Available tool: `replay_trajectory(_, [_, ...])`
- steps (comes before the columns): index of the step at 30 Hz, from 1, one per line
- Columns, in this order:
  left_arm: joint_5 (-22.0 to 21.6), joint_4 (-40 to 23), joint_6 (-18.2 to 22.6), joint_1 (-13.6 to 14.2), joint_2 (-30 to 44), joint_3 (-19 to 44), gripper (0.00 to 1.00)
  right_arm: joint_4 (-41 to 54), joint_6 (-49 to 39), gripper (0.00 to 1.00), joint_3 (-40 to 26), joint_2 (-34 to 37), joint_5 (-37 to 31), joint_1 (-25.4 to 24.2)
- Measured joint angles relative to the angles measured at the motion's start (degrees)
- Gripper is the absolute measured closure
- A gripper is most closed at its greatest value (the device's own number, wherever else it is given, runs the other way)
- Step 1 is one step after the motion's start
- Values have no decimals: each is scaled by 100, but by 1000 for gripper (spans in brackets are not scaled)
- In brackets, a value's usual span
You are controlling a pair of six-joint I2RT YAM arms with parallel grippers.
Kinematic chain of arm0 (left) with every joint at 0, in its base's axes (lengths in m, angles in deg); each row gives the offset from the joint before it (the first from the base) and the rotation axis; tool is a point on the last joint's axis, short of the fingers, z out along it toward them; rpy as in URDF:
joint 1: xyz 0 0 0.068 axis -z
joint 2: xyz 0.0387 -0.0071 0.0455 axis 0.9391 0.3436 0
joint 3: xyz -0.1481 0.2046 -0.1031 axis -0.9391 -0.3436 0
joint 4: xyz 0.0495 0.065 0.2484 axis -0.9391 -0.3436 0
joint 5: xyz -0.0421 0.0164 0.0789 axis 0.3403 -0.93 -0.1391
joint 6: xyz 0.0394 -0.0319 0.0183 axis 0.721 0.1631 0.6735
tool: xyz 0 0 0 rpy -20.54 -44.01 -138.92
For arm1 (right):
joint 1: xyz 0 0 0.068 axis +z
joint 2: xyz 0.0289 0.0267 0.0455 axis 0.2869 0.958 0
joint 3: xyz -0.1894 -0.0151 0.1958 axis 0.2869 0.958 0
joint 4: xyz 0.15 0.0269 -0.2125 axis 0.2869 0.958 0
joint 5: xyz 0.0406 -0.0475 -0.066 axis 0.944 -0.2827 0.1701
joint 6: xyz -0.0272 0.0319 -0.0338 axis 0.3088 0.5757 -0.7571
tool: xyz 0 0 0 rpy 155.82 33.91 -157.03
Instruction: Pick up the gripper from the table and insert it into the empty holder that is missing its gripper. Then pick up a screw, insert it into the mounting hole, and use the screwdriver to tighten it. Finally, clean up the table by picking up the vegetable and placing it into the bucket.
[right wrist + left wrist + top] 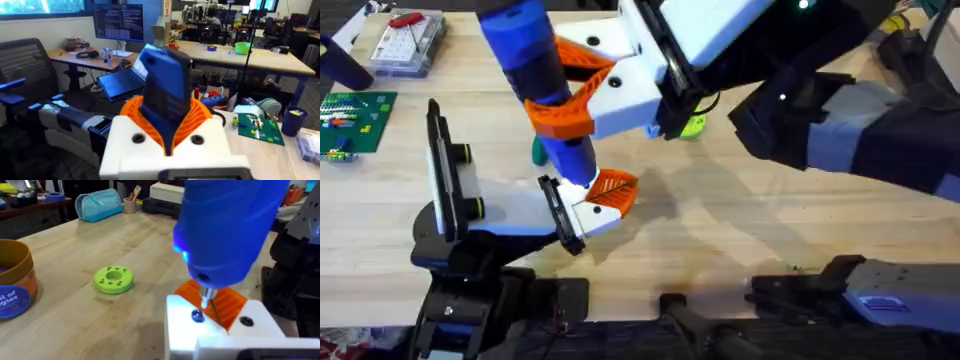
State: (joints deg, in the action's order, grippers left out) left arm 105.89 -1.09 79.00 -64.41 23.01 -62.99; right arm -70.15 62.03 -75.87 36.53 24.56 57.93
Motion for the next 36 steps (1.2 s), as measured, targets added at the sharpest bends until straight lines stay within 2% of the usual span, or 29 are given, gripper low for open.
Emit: replay_trajectory(36, [0,-2,0,0,0,0,984,29,-248,975,17,76,-2,103])
